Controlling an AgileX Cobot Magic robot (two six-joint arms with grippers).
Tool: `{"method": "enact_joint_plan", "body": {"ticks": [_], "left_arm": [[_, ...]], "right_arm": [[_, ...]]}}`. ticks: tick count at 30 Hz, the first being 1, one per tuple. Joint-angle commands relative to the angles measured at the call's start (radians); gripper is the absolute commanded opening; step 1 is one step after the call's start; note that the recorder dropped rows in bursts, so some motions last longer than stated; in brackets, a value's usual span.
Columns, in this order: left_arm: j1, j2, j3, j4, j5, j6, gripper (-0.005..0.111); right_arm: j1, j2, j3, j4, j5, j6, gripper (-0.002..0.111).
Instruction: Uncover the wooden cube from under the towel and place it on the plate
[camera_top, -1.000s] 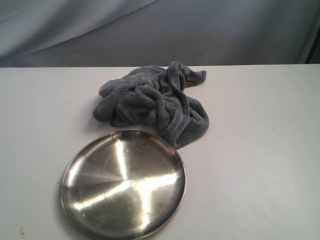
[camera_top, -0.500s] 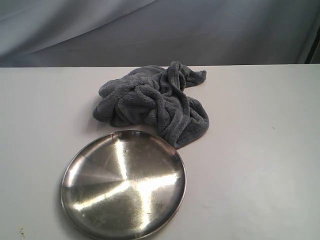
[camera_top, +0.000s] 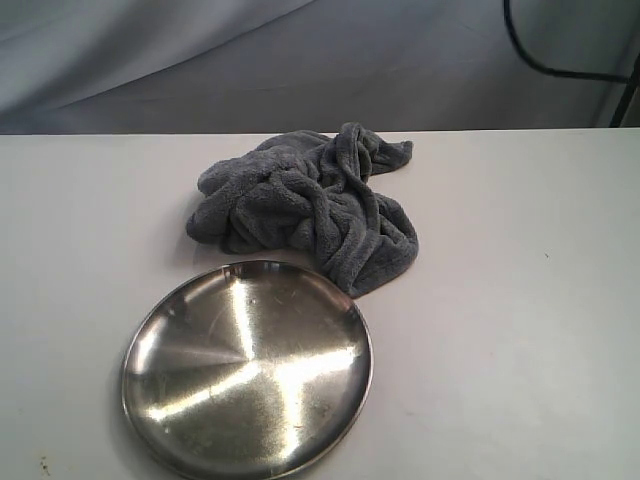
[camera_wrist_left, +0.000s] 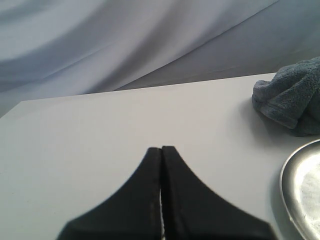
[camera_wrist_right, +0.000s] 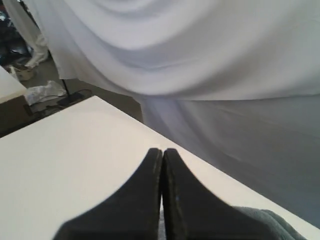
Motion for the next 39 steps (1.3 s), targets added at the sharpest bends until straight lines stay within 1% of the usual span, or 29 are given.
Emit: {"method": "enact_joint_plan", "body": {"ticks": [1, 5, 10, 14, 18, 39], "left_arm": [[-0.001, -0.004, 0.002, -0.005, 0.001, -0.001, 0.0], [-0.001, -0.004, 0.002, -0.005, 0.001, -0.001, 0.0], [-0.001, -0.004, 0.002, -0.005, 0.001, -0.001, 0.0], [-0.001, -0.004, 0.002, -0.005, 0.001, -0.001, 0.0], [-0.001, -0.004, 0.002, -0.005, 0.001, -0.001, 0.0], [-0.001, -0.004, 0.002, -0.005, 0.001, -0.001, 0.0]], "right_arm": [[0.036, 0.061, -0.007, 0.001, 0.13, -0.025, 0.0], [0.061, 0.104, -0.007, 0.001, 0.189, -0.055, 0.0], [0.069, 0.138, -0.007, 0.001, 0.125, -0.242, 0.0], [0.069, 0.148, -0.007, 0.001, 0.194, -0.235, 0.0], [0.069, 0.155, -0.007, 0.001, 0.224, -0.303, 0.0], [0.069, 0.157, -0.007, 0.001, 0.171, -0.281, 0.0]]}}
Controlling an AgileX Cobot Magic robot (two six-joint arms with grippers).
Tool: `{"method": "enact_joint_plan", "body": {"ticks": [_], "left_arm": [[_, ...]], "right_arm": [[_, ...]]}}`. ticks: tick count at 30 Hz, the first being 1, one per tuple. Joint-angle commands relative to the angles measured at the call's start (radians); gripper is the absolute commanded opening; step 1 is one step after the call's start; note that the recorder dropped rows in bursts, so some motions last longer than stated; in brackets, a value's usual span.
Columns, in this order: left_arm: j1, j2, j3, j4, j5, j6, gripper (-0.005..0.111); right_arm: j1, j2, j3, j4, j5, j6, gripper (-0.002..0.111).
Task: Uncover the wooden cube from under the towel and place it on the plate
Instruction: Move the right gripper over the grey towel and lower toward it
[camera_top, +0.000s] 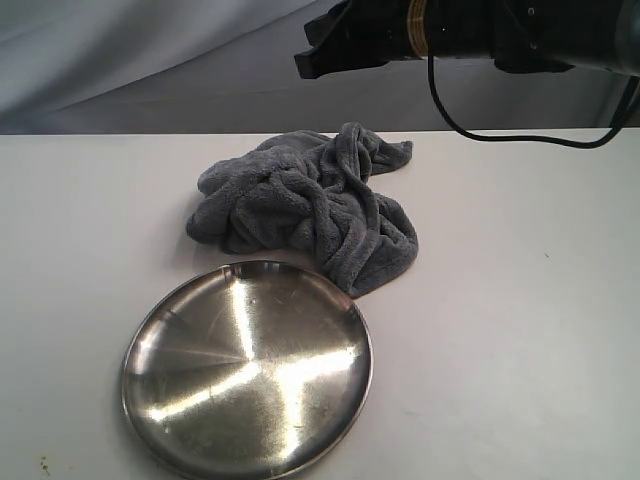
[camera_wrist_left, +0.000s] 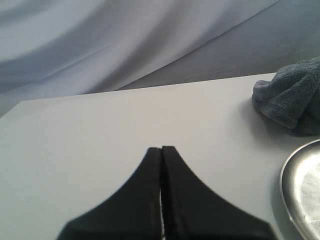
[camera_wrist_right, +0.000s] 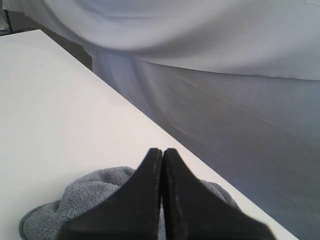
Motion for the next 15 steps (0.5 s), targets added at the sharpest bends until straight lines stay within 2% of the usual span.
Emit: {"method": "enact_joint_plan", "body": {"ticks": [1, 3, 6, 15], "left_arm": [[-0.001, -0.004, 0.002, -0.005, 0.001, -0.001, 0.0], [-0.001, -0.004, 0.002, -0.005, 0.001, -0.001, 0.0], [-0.001, -0.004, 0.002, -0.005, 0.001, -0.001, 0.0], [-0.001, -0.004, 0.002, -0.005, 0.001, -0.003, 0.0]], "right_arm": [[0.001, 0.0, -0.003, 0.001, -0.042, 0.008, 0.0], [-0.003, 0.0, -0.003, 0.001, -0.085, 0.002, 0.0], [-0.005, 0.0, 0.009, 0.198, -0.097, -0.088, 0.0], [-0.005, 0.0, 0.069, 0.736, -0.046, -0.748, 0.0]]}}
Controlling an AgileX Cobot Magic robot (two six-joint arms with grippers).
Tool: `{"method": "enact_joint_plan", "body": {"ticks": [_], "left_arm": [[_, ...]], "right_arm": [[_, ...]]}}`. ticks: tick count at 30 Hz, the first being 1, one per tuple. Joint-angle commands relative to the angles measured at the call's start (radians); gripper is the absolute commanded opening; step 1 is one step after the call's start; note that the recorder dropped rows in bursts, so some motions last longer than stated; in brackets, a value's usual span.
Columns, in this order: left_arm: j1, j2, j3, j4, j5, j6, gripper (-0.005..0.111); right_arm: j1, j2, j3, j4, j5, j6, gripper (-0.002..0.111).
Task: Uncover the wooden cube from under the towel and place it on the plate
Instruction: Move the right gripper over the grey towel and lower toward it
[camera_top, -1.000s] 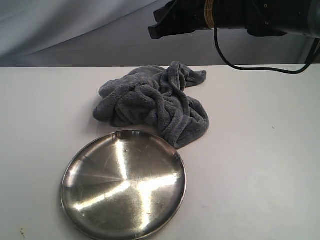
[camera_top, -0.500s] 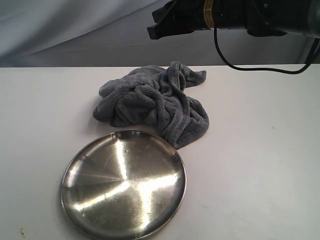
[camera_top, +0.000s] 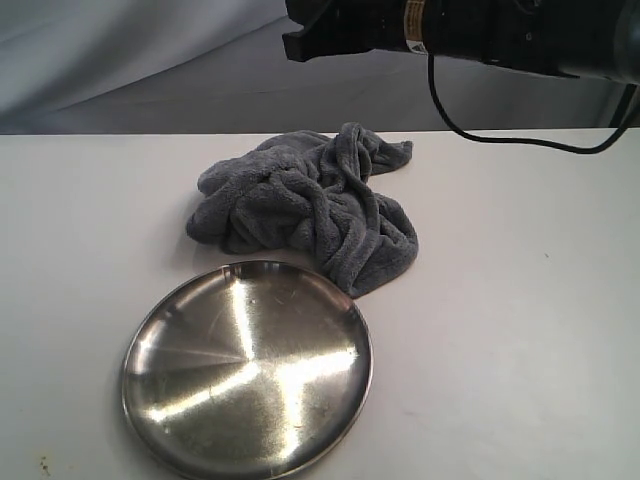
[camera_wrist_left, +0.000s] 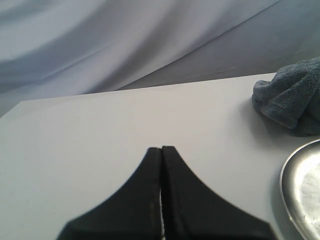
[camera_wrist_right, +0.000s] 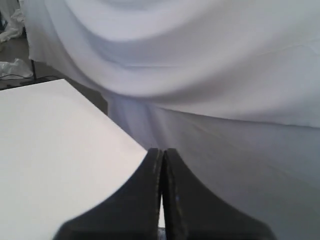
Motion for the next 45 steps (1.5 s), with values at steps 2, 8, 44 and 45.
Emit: {"method": "enact_joint_plan", "body": {"ticks": [2, 8, 44, 45], "left_arm": [[-0.001, -0.004, 0.002, -0.005, 0.001, -0.003, 0.0], [-0.001, -0.004, 0.002, -0.005, 0.001, -0.003, 0.0], [-0.001, -0.004, 0.002, -0.005, 0.001, 0.0, 0.0], [-0.001, -0.004, 0.002, -0.005, 0.001, 0.0, 0.0]], "right_arm": [[-0.005, -0.002, 0.056, 0.392, 0.086, -0.456, 0.0], [0.003, -0.002, 0.122, 0.797, 0.105, -0.902, 0.0], [0.111, 0.056, -0.218, 1.511, 0.956, -1.459, 0.0], [0.111, 0.071, -0.227, 1.513, 0.967, -1.463, 0.0]]}}
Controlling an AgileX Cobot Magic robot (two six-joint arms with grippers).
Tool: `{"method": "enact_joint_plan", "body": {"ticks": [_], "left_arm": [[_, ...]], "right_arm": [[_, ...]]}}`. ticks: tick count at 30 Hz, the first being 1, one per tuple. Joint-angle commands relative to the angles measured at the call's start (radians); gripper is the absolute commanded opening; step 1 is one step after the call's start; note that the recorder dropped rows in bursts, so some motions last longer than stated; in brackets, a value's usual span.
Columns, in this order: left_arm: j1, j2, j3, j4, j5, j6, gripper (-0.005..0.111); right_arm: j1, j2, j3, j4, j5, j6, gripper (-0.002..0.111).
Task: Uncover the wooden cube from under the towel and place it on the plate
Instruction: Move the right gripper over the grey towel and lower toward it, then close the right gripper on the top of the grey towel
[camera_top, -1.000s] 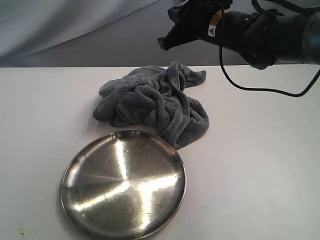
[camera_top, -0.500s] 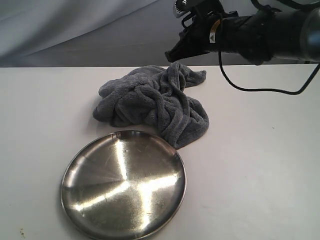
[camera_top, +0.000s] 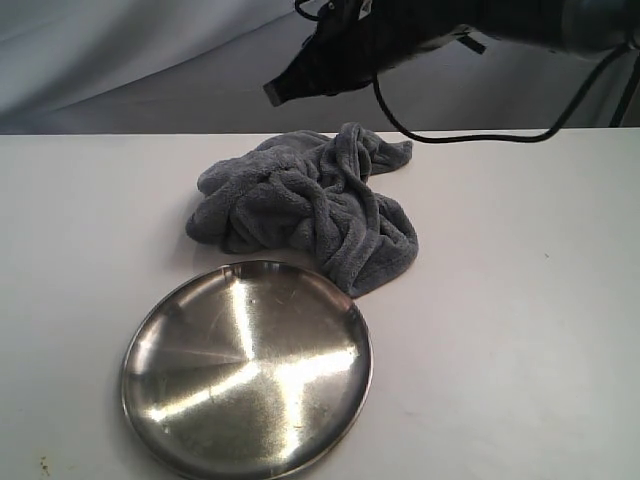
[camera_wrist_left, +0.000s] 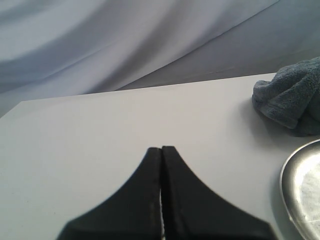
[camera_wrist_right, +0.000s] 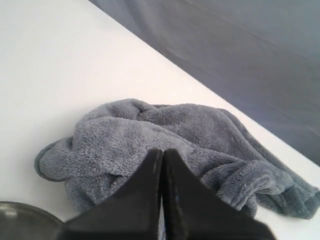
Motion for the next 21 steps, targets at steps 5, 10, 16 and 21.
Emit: {"method": "enact_joint_plan", "body": {"ticks": [5, 10, 16, 21], "left_arm": [[-0.001, -0.004, 0.002, -0.005, 0.001, -0.003, 0.0], [-0.001, -0.004, 0.002, -0.005, 0.001, -0.003, 0.0], [-0.001, -0.004, 0.002, -0.005, 0.001, 0.0, 0.0], [-0.001, -0.004, 0.002, -0.005, 0.001, 0.0, 0.0]], "right_arm": [[-0.008, 0.115, -0.055, 0.073, 0.048, -0.054, 0.0], [-0.006, 0.157, -0.055, 0.094, 0.028, -0.042, 0.001], [0.016, 0.169, -0.055, 0.222, -0.003, -0.02, 0.018], [0.071, 0.19, -0.055, 0.237, -0.16, -0.069, 0.02]]}}
